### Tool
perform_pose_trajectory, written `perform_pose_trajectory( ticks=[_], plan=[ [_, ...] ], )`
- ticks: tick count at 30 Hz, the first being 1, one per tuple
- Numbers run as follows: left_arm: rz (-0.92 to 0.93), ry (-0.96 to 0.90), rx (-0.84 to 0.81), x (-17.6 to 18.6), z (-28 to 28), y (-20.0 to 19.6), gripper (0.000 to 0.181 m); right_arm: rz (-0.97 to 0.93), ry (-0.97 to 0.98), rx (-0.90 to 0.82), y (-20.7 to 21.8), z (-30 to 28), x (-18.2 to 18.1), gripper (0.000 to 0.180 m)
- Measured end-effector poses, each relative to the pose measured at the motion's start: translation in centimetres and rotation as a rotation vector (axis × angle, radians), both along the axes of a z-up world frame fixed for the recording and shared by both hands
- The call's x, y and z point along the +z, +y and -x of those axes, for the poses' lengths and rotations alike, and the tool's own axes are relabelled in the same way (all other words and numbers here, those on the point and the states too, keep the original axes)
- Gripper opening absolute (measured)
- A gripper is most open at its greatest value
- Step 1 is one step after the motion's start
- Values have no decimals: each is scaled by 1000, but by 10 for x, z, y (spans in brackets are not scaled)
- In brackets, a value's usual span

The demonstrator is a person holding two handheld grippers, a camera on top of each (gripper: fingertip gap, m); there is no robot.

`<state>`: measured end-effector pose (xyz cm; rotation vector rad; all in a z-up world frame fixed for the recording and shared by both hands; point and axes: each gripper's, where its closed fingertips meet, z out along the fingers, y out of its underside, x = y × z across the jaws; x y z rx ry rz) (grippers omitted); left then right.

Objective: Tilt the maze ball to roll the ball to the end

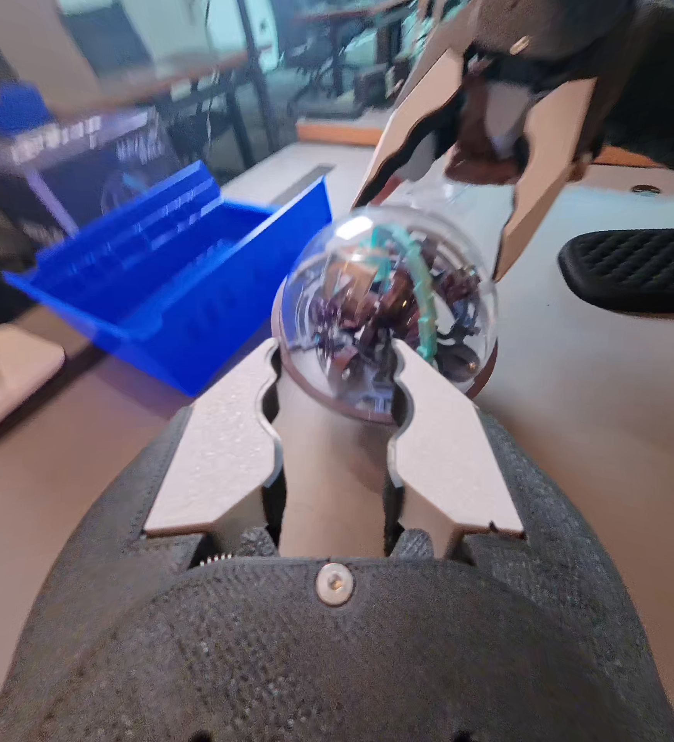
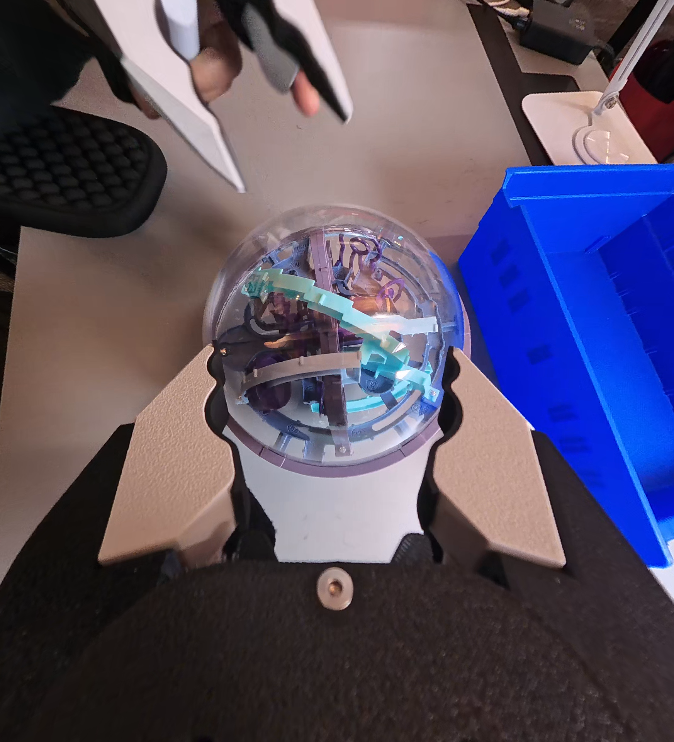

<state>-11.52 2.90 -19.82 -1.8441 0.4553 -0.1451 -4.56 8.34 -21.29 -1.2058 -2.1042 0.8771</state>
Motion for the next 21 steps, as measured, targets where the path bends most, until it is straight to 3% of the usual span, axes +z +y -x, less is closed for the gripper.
perform_pose_trajectory(
  ticks=[2, 6, 11, 21],
  plan=[
    [-71, 56, -100, 12, -8, 2, 79, -1, -1, 2, 0, 0, 0, 107],
    [14, 137, -252, -13, -18, 10, 112, -6, 4, 11, -1, 1, 0, 107],
    [122, 167, -338, -50, -30, 18, 127, -12, 0, 24, -3, 3, 1, 107],
    [75, 168, -322, -52, -31, 26, 130, -5, 13, 41, -5, 8, 2, 107]
  ],
)
